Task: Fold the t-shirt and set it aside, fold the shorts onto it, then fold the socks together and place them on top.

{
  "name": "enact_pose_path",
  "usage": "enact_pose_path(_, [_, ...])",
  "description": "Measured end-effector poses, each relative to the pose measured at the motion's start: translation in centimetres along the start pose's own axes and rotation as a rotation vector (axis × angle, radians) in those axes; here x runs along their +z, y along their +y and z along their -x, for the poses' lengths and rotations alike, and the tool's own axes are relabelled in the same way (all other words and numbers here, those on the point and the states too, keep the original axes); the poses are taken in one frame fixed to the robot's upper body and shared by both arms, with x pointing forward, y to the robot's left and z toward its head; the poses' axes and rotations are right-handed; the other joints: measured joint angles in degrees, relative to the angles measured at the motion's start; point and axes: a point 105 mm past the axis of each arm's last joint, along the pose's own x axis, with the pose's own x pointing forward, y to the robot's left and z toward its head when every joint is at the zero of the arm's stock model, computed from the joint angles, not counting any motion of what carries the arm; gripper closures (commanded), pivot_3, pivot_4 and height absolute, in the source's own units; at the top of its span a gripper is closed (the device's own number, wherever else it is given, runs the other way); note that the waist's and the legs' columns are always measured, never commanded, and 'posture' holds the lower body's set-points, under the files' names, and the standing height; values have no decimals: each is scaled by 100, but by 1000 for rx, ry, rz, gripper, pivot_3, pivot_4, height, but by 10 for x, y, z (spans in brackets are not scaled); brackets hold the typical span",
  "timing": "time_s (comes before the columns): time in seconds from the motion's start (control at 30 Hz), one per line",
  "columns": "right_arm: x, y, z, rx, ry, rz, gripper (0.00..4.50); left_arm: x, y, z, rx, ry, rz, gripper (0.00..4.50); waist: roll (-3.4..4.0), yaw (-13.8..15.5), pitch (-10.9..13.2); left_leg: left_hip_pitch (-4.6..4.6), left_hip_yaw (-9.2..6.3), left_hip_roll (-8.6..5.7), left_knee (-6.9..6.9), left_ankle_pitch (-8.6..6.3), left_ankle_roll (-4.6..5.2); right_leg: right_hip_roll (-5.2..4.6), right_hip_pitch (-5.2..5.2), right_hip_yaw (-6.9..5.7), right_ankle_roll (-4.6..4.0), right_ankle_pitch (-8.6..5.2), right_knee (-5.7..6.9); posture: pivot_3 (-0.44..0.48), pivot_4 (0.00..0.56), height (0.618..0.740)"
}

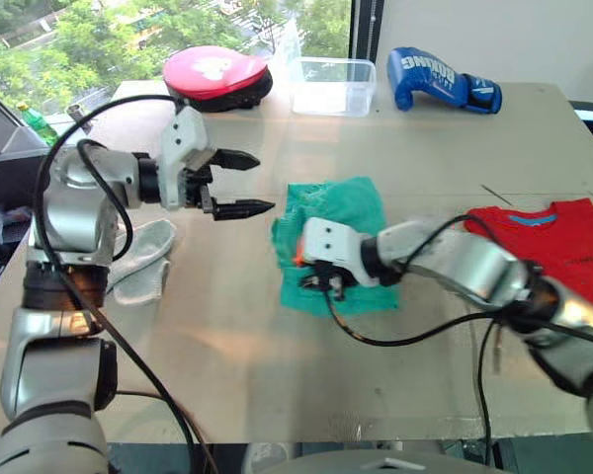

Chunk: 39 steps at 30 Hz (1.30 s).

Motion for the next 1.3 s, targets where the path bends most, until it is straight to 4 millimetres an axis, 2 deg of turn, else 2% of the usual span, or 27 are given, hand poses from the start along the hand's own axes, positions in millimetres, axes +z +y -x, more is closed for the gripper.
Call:
enact_pose_path(0.07, [14,-4,15,-12,-116,-66,733,2,-1,-1,3,-4,-2,0,0,46,0,-2,-2,-1,2,0,-1,-1,1,-2,0,0,-1,0,150,731])
enact_pose_path(0.1, [27,-11,32,-44,-193,-92,118,1,0,-2,9,-5,1,0,0,59,1,-2,-2,-1,4,1,-1,-2,3,-2,0,1,0,0,150,731])
enact_pose_path(0.17, [51,-22,70,-109,-321,-109,51,-1,-1,-8,0,3,-1,0,-1,87,0,3,-3,-2,5,1,-1,-2,13,-4,0,1,-2,0,150,731])
enact_pose_path(0.23, [61,-25,98,-147,-386,-123,51,-5,-2,-16,-9,8,-5,0,-1,87,0,9,-3,-2,4,1,-1,-2,17,-4,0,1,-2,0,150,731])
enact_pose_path(0.3, [52,-26,116,-184,-405,-184,51,-10,-5,-29,-26,18,-17,0,-2,99,-1,10,-3,-2,2,0,-1,-2,19,-5,0,0,-5,0,150,731])
enact_pose_path(0.37, [22,-32,129,-268,-380,-310,51,-19,-13,-47,-69,35,-22,0,-2,86,-1,8,0,-3,2,0,-1,-2,18,-1,0,0,-5,0,150,731])
enact_pose_path(0.4, [14,-33,130,-286,-369,-343,51,-21,-16,-51,-80,40,-22,0,-3,81,-1,9,1,-3,2,0,0,-2,18,0,0,0,-4,0,150,731])
enact_pose_path(0.43, [-3,-34,132,-325,-357,-414,51,-28,-20,-59,-101,57,-27,0,-2,61,-1,9,2,-3,-1,0,0,-1,14,1,0,0,-4,0,150,731])
enact_pose_path(0.5, [-29,-33,130,-376,-339,-517,51,-40,-24,-68,-117,83,-35,0,-2,32,-1,14,3,-2,-3,0,0,0,13,5,-2,0,1,0,150,731])
enact_pose_path(0.57, [-64,-30,117,-431,-319,-654,51,-58,-27,-75,-121,96,10,0,0,4,0,14,5,-2,-4,0,0,2,8,8,-2,-1,6,0,150,731])
enact_pose_path(0.67, [-83,-32,102,-475,-353,-785,51,-76,-27,-74,-119,121,53,0,0,-27,-1,14,4,-1,-2,0,0,3,9,7,-2,0,8,0,150,731])
enact_pose_path(0.87, [-103,-41,85,-533,-373,-934,51,-95,-25,-73,-119,136,66,0,1,-10,-1,15,5,-2,-1,0,0,2,11,7,-2,0,6,0,150,731])
enact_pose_path(1.13, [-91,-63,67,-491,-458,-1075,51,-97,-21,-74,-108,123,73,0,3,-58,-5,22,3,-2,-1,1,-1,2,16,7,-2,0,11,0,150,731])
enact_pose_path(1.3, [-83,-60,49,-407,-451,-1116,2326,-96,-23,-75,-109,113,75,0,5,-79,-5,16,0,-2,-5,1,-1,2,13,4,-2,0,7,0,150,731])
